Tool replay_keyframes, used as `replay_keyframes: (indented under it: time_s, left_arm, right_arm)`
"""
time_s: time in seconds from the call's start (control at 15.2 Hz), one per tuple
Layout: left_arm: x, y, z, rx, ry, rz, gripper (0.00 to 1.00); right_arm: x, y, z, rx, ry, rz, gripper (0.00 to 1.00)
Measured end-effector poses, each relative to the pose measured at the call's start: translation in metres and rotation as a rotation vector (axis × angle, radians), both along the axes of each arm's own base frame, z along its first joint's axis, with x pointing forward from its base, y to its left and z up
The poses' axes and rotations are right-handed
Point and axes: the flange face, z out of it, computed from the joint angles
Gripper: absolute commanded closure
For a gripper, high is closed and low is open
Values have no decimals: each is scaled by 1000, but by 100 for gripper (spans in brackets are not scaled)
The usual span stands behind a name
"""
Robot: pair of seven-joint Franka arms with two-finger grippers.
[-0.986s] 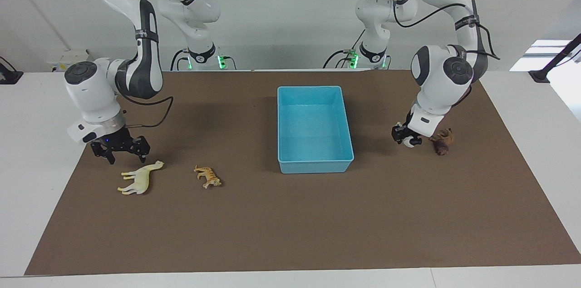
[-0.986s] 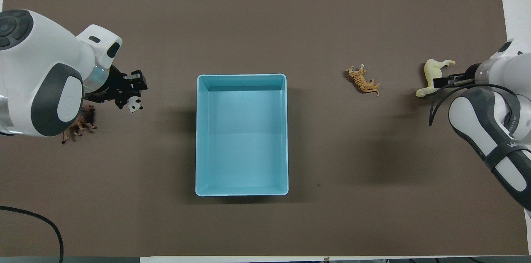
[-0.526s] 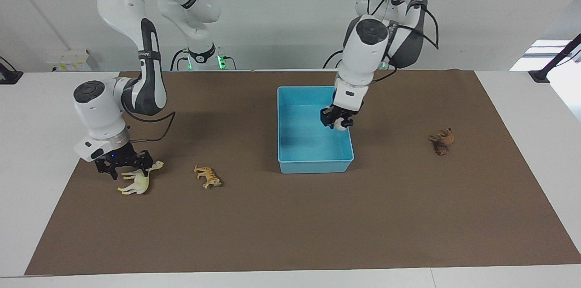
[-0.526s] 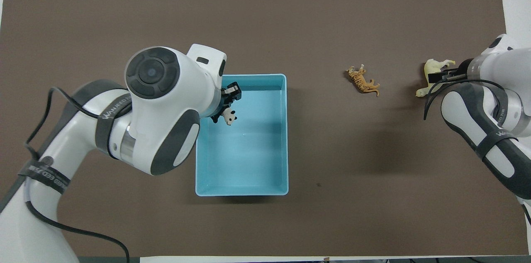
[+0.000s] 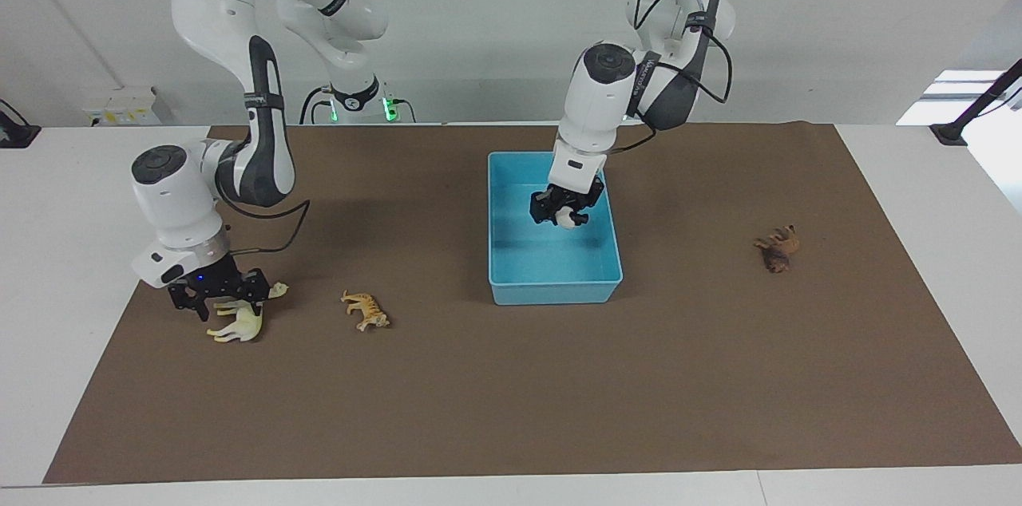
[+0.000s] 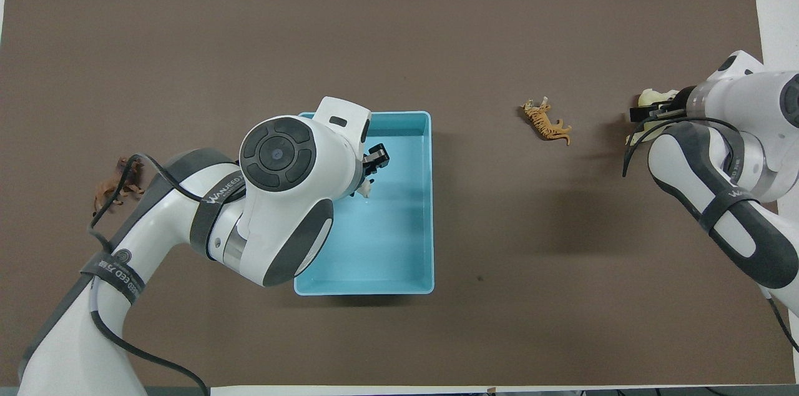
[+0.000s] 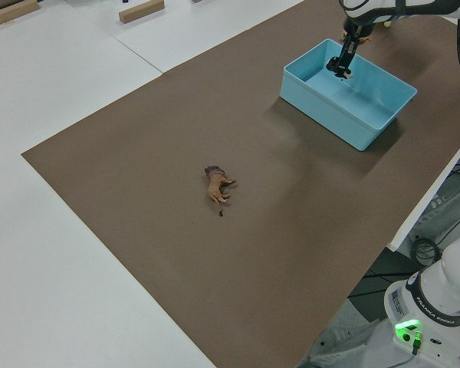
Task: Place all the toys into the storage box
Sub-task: 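Release the panda in the box while the right gripper lifts the camel, then carry the cream camel into the box and open the right gripper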
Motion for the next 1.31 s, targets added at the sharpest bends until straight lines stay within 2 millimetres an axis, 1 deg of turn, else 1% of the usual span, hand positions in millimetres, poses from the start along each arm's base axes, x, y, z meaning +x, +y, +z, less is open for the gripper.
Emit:
replay_keyframes:
  time_s: [0.07, 0.13, 0.2, 0.26, 0.33, 0.46, 0.53, 0.59, 0.72, 0.79, 0.85, 0.92, 0.99, 1.05, 1.12, 1.18, 1.25, 1.31]
  left_arm:
    - [0, 3, 6, 1, 1, 6, 0]
    - [0, 8, 13, 8, 8, 13, 0]
    - [1, 18, 22, 17, 17, 26, 0]
    - [5, 34, 31, 26, 25, 38, 0]
    - [12, 56, 41, 32, 28, 38, 0]
    - [31, 108, 54, 55, 17, 24, 0]
    - [43, 139, 56, 75, 7, 20, 0]
    - [56, 175, 56, 90, 1, 23, 0]
    - [78, 259, 54, 106, -10, 20, 0]
    - [85, 304, 53, 113, -31, -15, 0]
    - [89, 344, 52, 123, -52, -63, 0]
    - [91, 379, 48, 134, -62, -114, 0]
    - [92, 407, 41, 145, -72, -166, 0]
    - [94, 425, 32, 157, -84, -205, 0]
    - [97, 435, 20, 181, -92, -236, 0]
    - [102, 440, 7, 217, -94, -265, 0]
    - [107, 440, -6, 248, -97, -290, 0]
    - [112, 439, -20, 263, -108, -305, 0]
  right_arm:
    - [0, 1, -1, 0, 0, 1, 35]
    - [0, 1, -1, -1, 0, 4, 73]
    - [1, 1, -1, -4, 0, 16, 100]
    - [1, 0, -1, -7, 1, 33, 100]
    - [1, 0, -1, -9, 0, 43, 100]
    - [1, -2, 0, -10, -2, 49, 100]
    - [1, -2, 0, -11, -3, 50, 100]
    - [2, -2, 0, -11, -3, 52, 100]
    - [4, 0, 4, -13, -12, 56, 100]
    - [8, 4, 11, -12, -15, 65, 100]
    - [13, 14, 22, -9, 0, 81, 100]
    - [20, 29, 40, -1, 25, 98, 100]
    - [27, 50, 67, 13, 56, 97, 100]
    - [32, 75, 98, 28, 87, 74, 100]
    - [34, 105, 130, 43, 114, 39, 100]
    - [34, 139, 158, 55, 132, 5, 100]
    - [30, 179, 183, 66, 144, -28, 100]
    - [23, 226, 201, 78, 145, -61, 100]
